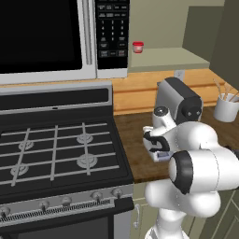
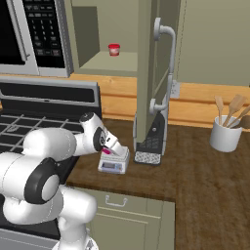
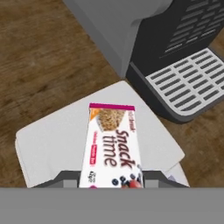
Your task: Pick the bar and place it on the digital scale for weighing, and close the cabinet.
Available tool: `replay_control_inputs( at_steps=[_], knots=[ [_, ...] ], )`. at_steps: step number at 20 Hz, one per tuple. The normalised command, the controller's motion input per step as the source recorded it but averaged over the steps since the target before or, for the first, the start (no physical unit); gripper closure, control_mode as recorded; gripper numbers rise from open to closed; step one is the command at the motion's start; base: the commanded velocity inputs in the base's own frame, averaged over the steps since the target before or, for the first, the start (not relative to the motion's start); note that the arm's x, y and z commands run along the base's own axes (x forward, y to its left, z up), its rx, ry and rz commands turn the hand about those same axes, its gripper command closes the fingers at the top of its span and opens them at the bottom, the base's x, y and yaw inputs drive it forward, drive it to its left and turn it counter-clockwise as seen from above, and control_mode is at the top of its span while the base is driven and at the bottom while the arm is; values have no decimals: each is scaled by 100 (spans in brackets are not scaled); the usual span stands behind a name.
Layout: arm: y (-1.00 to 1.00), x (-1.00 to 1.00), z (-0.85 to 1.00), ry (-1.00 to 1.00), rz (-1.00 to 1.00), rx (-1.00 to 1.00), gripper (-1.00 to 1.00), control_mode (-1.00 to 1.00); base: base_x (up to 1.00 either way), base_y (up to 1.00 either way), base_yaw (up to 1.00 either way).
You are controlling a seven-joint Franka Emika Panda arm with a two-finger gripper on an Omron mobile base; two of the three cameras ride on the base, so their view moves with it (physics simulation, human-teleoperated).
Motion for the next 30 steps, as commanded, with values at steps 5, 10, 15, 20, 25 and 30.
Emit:
replay_control_inputs(
  at_steps=[5,10,15,20,25,30],
  knots=[
    [0,3,-16,1,0,0,100,-100,0,0,0],
    [0,-1,0,0,0,0,-100,-100,0,0,0],
    [0,-7,0,0,0,0,-100,-100,0,0,0],
    [0,-13,0,0,0,0,-100,-100,0,0,0],
    [15,-51,52,-10,0,0,-100,-100,0,0,0],
    [9,-75,89,-23,0,3,-100,-100,0,0,0]
  ],
)
